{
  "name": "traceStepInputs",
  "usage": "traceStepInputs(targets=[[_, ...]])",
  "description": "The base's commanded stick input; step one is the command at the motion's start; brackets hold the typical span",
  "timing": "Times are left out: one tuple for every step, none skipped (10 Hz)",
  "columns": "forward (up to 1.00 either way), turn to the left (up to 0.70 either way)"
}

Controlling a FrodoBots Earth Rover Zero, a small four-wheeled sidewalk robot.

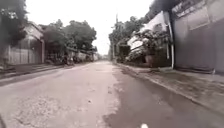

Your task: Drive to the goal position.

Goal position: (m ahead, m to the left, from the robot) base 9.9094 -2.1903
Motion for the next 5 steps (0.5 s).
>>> traceStepInputs(targets=[[1.0,0.0],[1.0,0.0],[1.0,0.0],[1.0,-0.02],[1.0,-0.12]])
